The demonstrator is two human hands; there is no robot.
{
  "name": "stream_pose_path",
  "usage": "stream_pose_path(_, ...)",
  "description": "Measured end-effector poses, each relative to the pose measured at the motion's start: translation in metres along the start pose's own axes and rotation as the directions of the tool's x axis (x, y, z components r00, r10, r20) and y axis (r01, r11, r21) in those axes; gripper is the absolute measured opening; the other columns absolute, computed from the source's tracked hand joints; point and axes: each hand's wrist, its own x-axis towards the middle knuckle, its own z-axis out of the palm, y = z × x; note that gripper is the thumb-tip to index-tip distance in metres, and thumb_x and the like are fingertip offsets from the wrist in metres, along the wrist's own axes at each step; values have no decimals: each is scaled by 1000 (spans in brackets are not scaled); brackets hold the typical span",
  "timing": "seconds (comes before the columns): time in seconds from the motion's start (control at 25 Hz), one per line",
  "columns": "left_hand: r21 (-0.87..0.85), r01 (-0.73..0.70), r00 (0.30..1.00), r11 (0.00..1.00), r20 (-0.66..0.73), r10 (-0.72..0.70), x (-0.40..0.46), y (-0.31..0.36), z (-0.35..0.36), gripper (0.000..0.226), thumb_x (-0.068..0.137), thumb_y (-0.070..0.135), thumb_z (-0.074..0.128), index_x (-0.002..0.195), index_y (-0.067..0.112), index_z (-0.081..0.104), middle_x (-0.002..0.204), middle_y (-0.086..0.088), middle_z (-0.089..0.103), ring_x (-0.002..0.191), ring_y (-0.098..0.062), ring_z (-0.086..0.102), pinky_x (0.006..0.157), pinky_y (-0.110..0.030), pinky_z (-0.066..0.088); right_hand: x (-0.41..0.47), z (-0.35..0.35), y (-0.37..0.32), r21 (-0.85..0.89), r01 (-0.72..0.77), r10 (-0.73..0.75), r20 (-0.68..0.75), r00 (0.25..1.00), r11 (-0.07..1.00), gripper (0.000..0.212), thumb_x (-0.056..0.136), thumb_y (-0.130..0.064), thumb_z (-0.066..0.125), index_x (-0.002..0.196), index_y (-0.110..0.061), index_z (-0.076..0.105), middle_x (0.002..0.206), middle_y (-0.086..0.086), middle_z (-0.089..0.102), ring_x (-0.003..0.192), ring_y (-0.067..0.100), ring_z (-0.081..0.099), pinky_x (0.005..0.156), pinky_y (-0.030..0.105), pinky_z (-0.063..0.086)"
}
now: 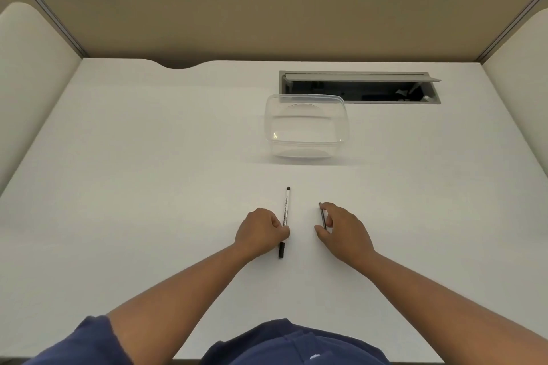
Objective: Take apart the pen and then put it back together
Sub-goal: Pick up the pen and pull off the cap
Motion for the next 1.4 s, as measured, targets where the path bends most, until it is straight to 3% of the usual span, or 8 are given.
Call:
stream_pose_path(0.12,-119,-10,998,993,60,18,-3,-1,-4,42,76,22,65,43,19,39,43,7,46,47,-15,53,55,-26,42,-1,-1,-1,39,-9,9,-2,1000,999,45,90,-31,64,133,-21,54,89,-6,59,86,20,59,78,37,52)
stream_pose_path(0.28,-317,33,991,948,133,10,-8,2,-8,15,78,15,66,66,7,62,68,-13,70,55,-16,66,60,-28,57,-4,-2,-4,54,-8,10,-35,999,999,44,89,-32,65,131,-22,54,97,-6,60,91,19,60,79,38,53)
stream_pose_path(0.48,-425,59,975,903,219,39,-13,12,-14,9,81,10,64,73,6,66,69,-7,70,60,-19,66,61,-26,50,-6,-2,-14,223,-16,35,-83,996,975,31,89,-31,67,119,-22,63,87,-11,63,80,12,60,78,33,53)
stream_pose_path(0.72,-197,-190,946,962,224,233,-22,16,-17,13,79,20,67,73,10,63,65,4,63,59,-11,57,61,-25,48,-10,-21,-44,765,-198,140,141,980,613,23,95,-32,68,109,-15,67,81,0,65,68,13,60,67,30,53)
stream_pose_path(1.0,160,-346,932,924,170,320,-27,24,-41,9,78,31,63,78,22,62,70,5,69,59,-10,62,65,-34,55,-14,-35,-55,851,-173,124,127,984,497,16,93,-18,69,98,-3,67,78,4,63,65,16,56,56,22,48)
stream_pose_path(1.12,104,-381,921,919,127,368,-25,24,-46,6,82,29,62,87,26,63,81,11,64,70,-12,58,73,-40,56,-17,-40,-55,888,-174,104,143,984,426,4,92,-9,70,92,-6,68,77,9,64,65,19,58,55,22,49)
stream_pose_path(1.28,-86,-459,875,884,127,467,-29,35,-45,16,96,35,59,111,35,65,83,15,61,67,-3,52,65,-19,46,-22,-42,-55,906,-187,16,195,981,381,6,91,-5,71,96,-7,70,80,12,68,69,21,64,65,26,54)
stream_pose_path(1.4,-90,-495,858,864,107,503,-34,42,-44,17,100,34,56,113,34,67,87,12,63,61,-1,49,64,-16,41,-25,-45,-54,907,-208,-9,227,974,367,6,94,-4,66,97,-5,71,84,13,70,72,21,65,71,31,56)
